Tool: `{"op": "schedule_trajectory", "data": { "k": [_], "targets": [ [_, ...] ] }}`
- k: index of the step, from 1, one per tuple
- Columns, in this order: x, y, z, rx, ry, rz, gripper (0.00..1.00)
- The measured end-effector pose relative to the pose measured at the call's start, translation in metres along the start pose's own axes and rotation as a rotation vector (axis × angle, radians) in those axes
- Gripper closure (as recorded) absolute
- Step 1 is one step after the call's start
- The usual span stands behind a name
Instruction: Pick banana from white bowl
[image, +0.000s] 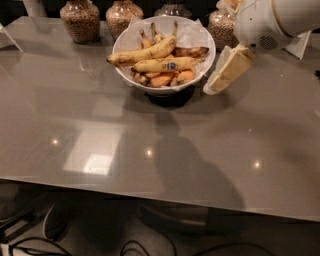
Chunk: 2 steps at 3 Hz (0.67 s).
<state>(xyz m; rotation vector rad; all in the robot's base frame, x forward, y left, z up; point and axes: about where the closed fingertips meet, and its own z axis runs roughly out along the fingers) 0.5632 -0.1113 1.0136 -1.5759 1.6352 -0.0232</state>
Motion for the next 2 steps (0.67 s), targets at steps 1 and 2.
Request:
{"op": "schedule_trajectory", "data": {
  "k": [1,2],
  "targets": [
    [0.0,0.0,0.0,0.0,0.0,0.0,0.0],
    [-0.004,-0.009,0.012,0.017,0.004,-0.052,0.0]
  ]
}}
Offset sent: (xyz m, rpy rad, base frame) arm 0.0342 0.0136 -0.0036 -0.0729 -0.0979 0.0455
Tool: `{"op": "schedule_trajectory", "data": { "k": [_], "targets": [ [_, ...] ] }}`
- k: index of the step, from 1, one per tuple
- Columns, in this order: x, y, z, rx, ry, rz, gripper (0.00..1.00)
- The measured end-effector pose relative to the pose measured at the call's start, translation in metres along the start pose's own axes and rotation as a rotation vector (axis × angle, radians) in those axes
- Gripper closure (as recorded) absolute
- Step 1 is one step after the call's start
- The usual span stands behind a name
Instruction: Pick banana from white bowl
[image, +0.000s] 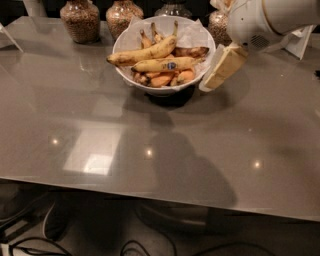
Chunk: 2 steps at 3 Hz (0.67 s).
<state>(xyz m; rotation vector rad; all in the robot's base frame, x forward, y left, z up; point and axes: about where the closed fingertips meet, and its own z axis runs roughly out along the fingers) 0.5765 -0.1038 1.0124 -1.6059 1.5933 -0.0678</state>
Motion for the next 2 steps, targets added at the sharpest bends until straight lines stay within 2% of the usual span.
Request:
{"op": "schedule_trajectory", "data": {
  "k": [1,2],
  "targets": [
    [-0.009,-0.016,0.029,0.018,-0.035,-0.031,0.0],
    [-0.017,-0.026,0.057,0.032,-0.074,-0.033,0.17]
  ]
}}
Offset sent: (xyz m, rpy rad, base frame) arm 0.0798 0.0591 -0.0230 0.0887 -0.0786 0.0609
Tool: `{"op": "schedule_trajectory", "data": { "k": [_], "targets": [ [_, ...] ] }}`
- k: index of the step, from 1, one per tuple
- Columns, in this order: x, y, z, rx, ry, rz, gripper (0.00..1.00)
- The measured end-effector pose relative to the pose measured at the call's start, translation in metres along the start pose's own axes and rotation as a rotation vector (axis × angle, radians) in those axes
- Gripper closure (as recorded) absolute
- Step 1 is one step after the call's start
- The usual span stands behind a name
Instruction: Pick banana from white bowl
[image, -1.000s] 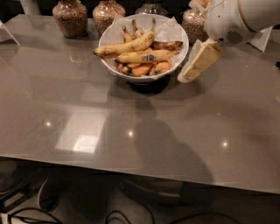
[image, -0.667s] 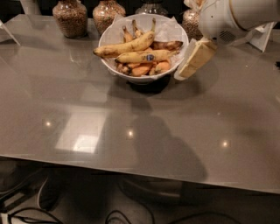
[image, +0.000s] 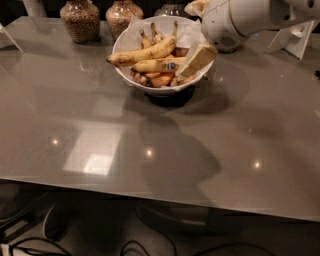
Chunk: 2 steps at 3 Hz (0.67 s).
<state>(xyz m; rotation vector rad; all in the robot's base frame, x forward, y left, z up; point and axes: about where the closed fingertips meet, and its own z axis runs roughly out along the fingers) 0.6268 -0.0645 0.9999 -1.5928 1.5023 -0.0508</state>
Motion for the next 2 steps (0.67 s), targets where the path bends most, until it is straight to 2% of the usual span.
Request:
{"op": "schedule_trajectory", "data": {
  "k": [1,2],
  "targets": [
    [0.001,-0.002,0.021,0.01,-0.01,0.008,0.34],
    [0.006,-0.002,0.036,0.025,0.001,0.01,0.38]
  ]
}}
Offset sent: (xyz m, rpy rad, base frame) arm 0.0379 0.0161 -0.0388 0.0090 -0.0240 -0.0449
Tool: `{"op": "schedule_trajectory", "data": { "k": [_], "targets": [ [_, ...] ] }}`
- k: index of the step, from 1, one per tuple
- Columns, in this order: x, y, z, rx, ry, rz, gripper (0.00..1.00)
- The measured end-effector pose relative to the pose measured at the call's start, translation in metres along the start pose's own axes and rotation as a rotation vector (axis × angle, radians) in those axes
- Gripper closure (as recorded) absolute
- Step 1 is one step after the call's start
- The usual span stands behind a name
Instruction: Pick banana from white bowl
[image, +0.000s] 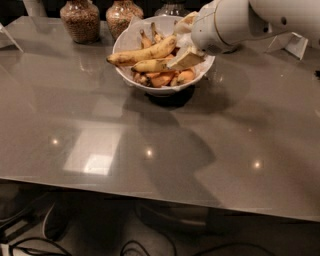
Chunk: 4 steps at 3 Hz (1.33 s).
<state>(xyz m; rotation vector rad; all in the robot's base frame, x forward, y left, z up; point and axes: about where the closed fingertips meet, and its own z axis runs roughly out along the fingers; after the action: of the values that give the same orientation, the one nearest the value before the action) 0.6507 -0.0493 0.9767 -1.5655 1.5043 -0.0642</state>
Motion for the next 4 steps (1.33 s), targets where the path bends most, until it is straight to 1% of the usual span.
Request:
{"op": "schedule_trajectory", "data": {
  "k": [1,3,4],
  "targets": [
    [0.006,0.001,0.013,0.01,0.026,-0.011,0.38],
    [0.02,0.006,0.039,0.016,0.139,-0.058,0.39],
    [0.03,0.005,0.049,0.016,0.184,-0.062,0.39]
  ]
}}
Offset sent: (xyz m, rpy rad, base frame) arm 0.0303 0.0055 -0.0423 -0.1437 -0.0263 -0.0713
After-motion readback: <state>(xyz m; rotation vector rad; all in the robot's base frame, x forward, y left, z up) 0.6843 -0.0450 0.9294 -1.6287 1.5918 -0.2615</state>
